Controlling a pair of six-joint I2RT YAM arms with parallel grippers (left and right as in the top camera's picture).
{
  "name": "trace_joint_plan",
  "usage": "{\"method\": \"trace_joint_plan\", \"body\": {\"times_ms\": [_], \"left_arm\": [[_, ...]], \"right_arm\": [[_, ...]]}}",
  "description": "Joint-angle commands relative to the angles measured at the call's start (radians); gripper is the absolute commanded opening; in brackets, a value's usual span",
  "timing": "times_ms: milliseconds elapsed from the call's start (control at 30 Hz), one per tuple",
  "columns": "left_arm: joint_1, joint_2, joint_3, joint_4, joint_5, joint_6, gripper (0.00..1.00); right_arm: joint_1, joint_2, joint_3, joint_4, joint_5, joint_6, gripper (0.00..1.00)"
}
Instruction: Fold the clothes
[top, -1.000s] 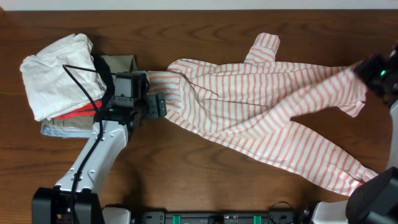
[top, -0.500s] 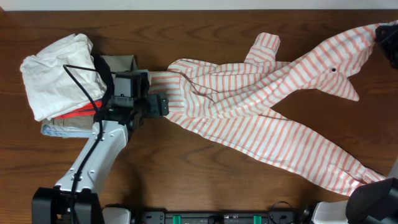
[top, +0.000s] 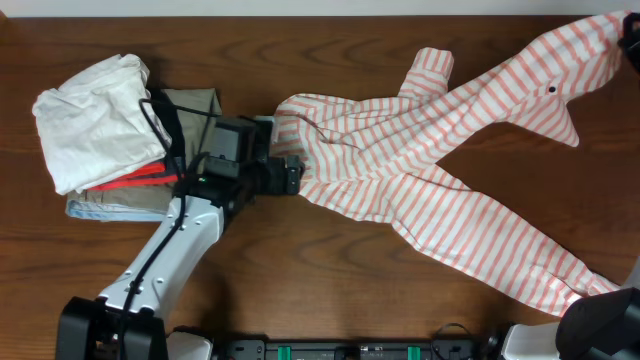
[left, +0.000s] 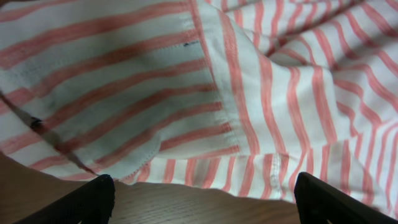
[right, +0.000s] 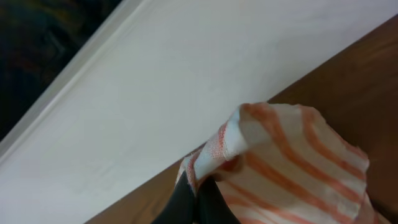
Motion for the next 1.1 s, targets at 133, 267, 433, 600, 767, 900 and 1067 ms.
{"method": "trace_joint_plan", "body": {"times_ms": [133, 267, 433, 600, 767, 900, 1067], "left_arm": [[-0.005, 0.032, -0.019, -0.061, -0.062, -0.171, 0.93], [-0.008, 0.088, -0.02, -0.064, -0.062, -0.312, 0.93], [-0.008, 0.163, -0.02, -0.06, -0.062, -0.33, 0.93], [-0.008, 0.214, -0.02, -0.007, -0.062, -0.33, 0.93], [-0.008, 0.247, -0.02, 0.067, -0.058, -0.348, 0.89], [-0.008, 0.27, -0.02, 0.087, -0.058, -0.348, 0.8], [-0.008, 0.282, -0.02, 0.092, -0.058, -0.348, 0.69]], "right_arm": [[-0.009, -0.011, 0.029, -0.017, -0.013, 0.019, 0.01], [-0.01, -0.011, 0.029, -0.032, -0.013, 0.019, 0.01], [-0.01, -0.011, 0.029, -0.05, -0.012, 0.008, 0.01], [-0.011, -0.011, 0.029, -0.066, -0.009, -0.008, 0.01], [-0.012, -0.011, 0.029, -0.081, -0.009, -0.007, 0.01], [-0.012, -0.011, 0.029, -0.093, -0.005, -0.008, 0.01], [-0.012, -0.011, 0.029, -0.108, 0.001, -0.011, 0.01]]}}
